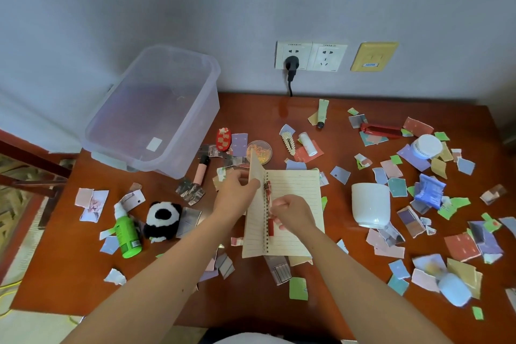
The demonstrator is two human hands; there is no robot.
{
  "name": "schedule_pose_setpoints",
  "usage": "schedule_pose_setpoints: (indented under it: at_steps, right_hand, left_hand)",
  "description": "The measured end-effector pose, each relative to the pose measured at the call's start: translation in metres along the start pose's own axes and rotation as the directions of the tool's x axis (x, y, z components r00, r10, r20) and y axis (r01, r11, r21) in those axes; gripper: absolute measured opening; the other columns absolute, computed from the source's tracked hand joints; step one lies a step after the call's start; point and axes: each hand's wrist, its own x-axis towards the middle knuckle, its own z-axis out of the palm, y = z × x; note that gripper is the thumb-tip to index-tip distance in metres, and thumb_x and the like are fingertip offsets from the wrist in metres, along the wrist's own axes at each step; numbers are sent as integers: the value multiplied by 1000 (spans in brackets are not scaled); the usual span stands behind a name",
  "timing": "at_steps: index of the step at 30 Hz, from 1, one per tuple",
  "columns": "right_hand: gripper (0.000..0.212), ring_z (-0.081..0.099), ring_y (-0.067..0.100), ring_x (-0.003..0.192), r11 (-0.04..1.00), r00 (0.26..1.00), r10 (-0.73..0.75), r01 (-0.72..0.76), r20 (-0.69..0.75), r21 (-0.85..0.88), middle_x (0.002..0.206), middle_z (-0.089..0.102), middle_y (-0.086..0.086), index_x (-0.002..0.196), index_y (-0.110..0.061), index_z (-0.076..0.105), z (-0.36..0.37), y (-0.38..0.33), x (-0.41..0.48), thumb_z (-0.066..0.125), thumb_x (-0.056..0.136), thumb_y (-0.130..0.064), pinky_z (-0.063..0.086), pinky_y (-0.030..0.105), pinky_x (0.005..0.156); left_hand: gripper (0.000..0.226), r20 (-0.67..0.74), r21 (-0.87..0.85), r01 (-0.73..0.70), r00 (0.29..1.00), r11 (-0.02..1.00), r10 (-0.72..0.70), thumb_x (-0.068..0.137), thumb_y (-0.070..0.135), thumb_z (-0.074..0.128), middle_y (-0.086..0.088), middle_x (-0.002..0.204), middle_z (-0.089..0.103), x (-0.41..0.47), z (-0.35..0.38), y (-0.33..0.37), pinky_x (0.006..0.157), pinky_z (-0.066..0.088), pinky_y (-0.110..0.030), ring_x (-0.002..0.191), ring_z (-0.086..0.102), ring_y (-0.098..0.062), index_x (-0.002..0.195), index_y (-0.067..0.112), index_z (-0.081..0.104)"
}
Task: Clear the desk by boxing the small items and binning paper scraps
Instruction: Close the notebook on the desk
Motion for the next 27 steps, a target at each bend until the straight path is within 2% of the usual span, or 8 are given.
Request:
schedule_pose_setpoints:
  at_steps: [3,6,10,15,18,21,24,27]
  right_hand:
    - [31,69,19,81,999,999,-18,17,31,29,96,71,1,108,-18,69,-2,1,0,51,84,-12,59,42,80]
    - [32,65,18,78,994,997,-1,-6,72,105,87,70,2,112,-18,66,-7,5,-1,48,88,-8,57,31,75]
    - [31,61,19,75,978,997,25,-39,67,207,87,68,12,113,-10,65,-13,12,-1,44,91,-5,53,30,72]
    - [35,66,18,80,929,995,98,-84,-21,360,87,69,6,103,-12,65,-26,13,-2,36,102,-31,56,31,72]
    - [51,66,17,84,913,987,128,-80,-95,399,91,69,3,99,-15,65,-39,17,1,27,102,-49,49,25,68]
    - [46,64,15,86,923,975,130,-53,-180,381,91,67,-1,95,-20,62,-49,24,1,31,100,-53,48,24,68]
    - [30,57,11,73,984,971,56,-14,-234,178,83,60,2,87,-20,57,-51,37,4,39,99,-40,38,20,58]
    - [24,59,16,83,999,977,45,-39,-209,31,103,61,5,105,-20,58,-46,46,8,44,94,-36,43,22,58]
  left_hand:
    - [14,17,6,-22,1000,1000,22,85,30,61,7,95,66,0,4,2,74,53,-33,84,64,-9,98,25,61]
    - [25,52,11,-16,999,1000,16,80,39,62,6,93,68,1,9,3,76,56,-41,80,67,-15,100,24,62]
    - [43,77,3,-25,997,1000,25,76,54,66,2,90,66,-3,19,7,73,60,-45,74,66,-17,105,24,59]
    - [54,133,52,-55,990,997,48,79,70,56,6,102,63,-9,32,8,78,58,-43,88,64,-13,109,25,56]
    - [48,196,159,-70,980,985,38,93,58,43,-3,90,68,-6,44,4,79,50,-40,85,63,-20,86,15,62]
    - [21,206,317,-24,978,948,-44,86,35,48,-10,96,67,-4,52,-9,78,47,-33,95,60,-29,82,20,62]
    - [33,177,378,4,981,926,-76,83,30,49,-12,128,52,-1,59,-23,86,52,-41,110,55,-36,108,19,67]
    - [31,167,364,34,981,931,-101,88,23,47,-4,134,33,-3,63,-24,85,54,-40,110,54,-32,117,25,57]
